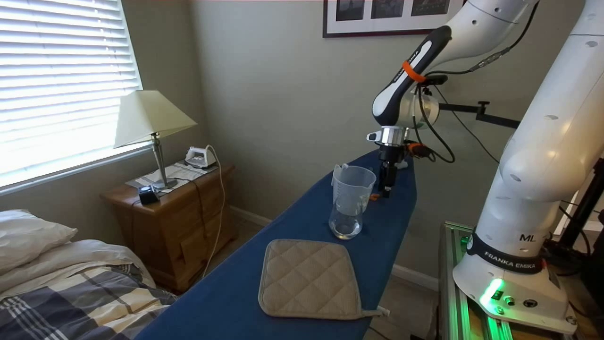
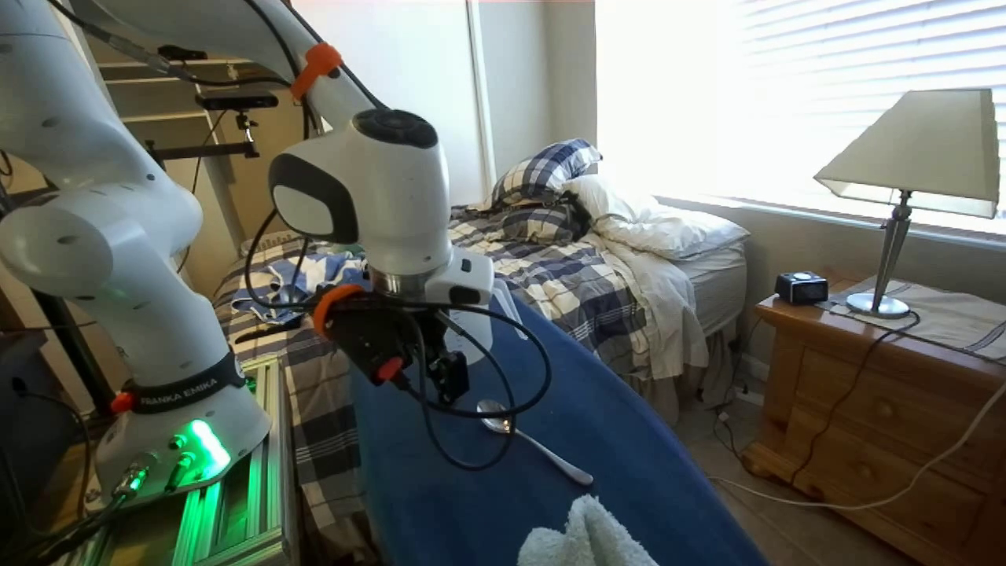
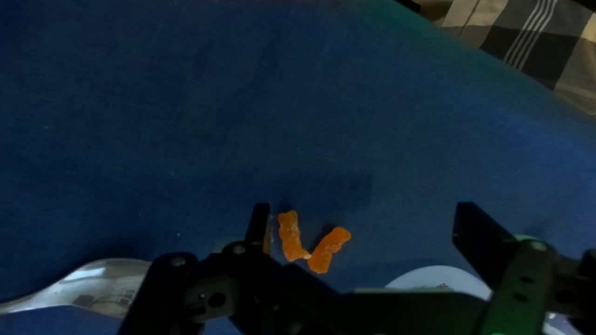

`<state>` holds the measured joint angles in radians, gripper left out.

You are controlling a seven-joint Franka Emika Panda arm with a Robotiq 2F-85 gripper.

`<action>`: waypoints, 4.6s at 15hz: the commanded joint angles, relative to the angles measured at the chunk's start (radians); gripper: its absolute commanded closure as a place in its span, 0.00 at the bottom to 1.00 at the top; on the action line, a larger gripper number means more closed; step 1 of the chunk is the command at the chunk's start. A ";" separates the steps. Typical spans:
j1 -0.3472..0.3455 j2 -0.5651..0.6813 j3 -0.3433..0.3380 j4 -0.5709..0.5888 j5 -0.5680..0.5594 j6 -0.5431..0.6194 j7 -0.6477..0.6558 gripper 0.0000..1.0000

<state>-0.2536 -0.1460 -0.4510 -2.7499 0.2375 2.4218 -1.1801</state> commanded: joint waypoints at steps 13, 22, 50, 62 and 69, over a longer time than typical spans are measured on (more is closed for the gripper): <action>0.000 0.064 0.037 0.002 0.228 0.075 -0.229 0.23; 0.000 0.073 0.057 0.010 0.242 0.100 -0.248 0.42; -0.008 0.042 0.066 0.036 0.224 0.109 -0.229 0.85; -0.025 0.000 0.028 0.117 0.205 0.101 -0.196 0.87; -0.046 0.039 0.001 0.153 0.200 0.117 -0.183 0.88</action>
<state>-0.2848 -0.1344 -0.4421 -2.6225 0.4391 2.5380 -1.3744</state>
